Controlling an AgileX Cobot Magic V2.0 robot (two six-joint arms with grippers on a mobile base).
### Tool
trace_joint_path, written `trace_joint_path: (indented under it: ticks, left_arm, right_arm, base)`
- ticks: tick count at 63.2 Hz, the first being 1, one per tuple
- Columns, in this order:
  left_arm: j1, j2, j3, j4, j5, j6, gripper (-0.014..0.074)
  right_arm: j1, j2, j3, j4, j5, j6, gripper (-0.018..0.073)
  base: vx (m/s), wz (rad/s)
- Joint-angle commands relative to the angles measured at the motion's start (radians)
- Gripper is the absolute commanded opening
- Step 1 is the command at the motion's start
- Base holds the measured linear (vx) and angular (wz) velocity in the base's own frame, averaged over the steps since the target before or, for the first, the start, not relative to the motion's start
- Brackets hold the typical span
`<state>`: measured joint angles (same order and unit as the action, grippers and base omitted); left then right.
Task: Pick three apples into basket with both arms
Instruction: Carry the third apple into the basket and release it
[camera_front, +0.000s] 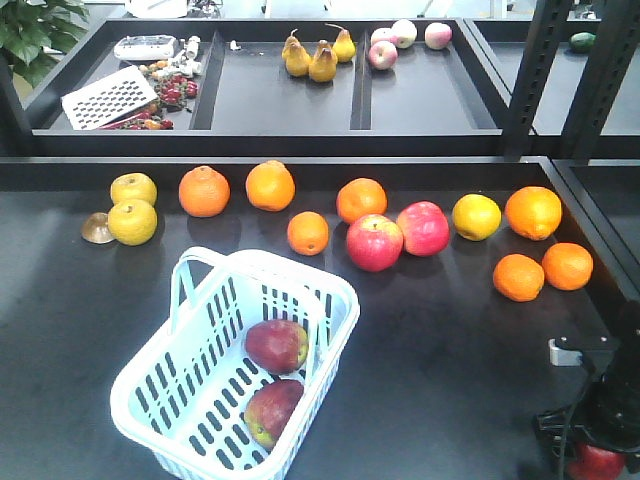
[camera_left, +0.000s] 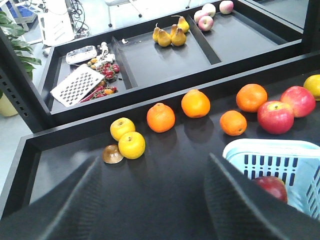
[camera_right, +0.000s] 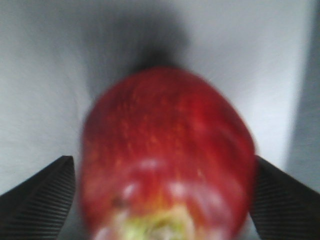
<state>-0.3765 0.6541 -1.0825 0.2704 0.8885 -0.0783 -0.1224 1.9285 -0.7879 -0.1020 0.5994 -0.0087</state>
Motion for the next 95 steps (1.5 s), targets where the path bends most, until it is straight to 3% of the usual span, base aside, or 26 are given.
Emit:
trace_joint_path:
  ticks: [1, 18, 38, 45, 57, 70, 82, 95]
  left_arm:
    - [0.002, 0.005, -0.02, 0.012, -0.059, -0.008, 0.0428]
    - [0.002, 0.005, -0.02, 0.012, -0.059, -0.008, 0.0428]
    - [0.002, 0.005, -0.02, 0.012, -0.059, -0.008, 0.0428]
    - [0.002, 0.005, -0.02, 0.012, -0.059, -0.008, 0.0428]
    - [0.002, 0.005, -0.02, 0.012, -0.059, -0.008, 0.0428]
    - [0.002, 0.005, -0.02, 0.012, -0.059, -0.008, 0.0428]
    - [0.002, 0.005, -0.02, 0.012, -0.059, -0.008, 0.0428]
    - [0.002, 0.005, -0.02, 0.012, -0.059, -0.008, 0.0428]
  right_arm:
    - [-0.007, -0.034, -0.018, -0.006, -0.009, 0.009, 0.0528]
    - [-0.006, -0.069, -0.018, 0.011, -0.004, 0.043, 0.0221]
    - [0.028, -0.369, -0.018, 0.142, 0.039, -0.002, 0.019]
    - [0.132, -0.516, -0.018, 0.203, 0.079, -0.064, 0.019]
    - [0.413, -0.725, -0.018, 0.322, 0.086, -0.074, 0.0192]
    - [0.682, -0.766, -0.018, 0.477, -0.09, -0.074, 0.0195]
    - [0.829, -0.638, -0.099, 0.491, -0.169, -0.081, 0.02]
    - [0.906, -0.422, -0.269, 0.491, -0.155, -0.105, 0.0216]
  base:
    - [0.0, 0.0]
    - [0.0, 0.0]
    - [0.0, 0.0]
    - [0.0, 0.0]
    - [0.0, 0.0]
    - [0.0, 0.0]
    - [0.0, 0.0]
    - [0.0, 0.0]
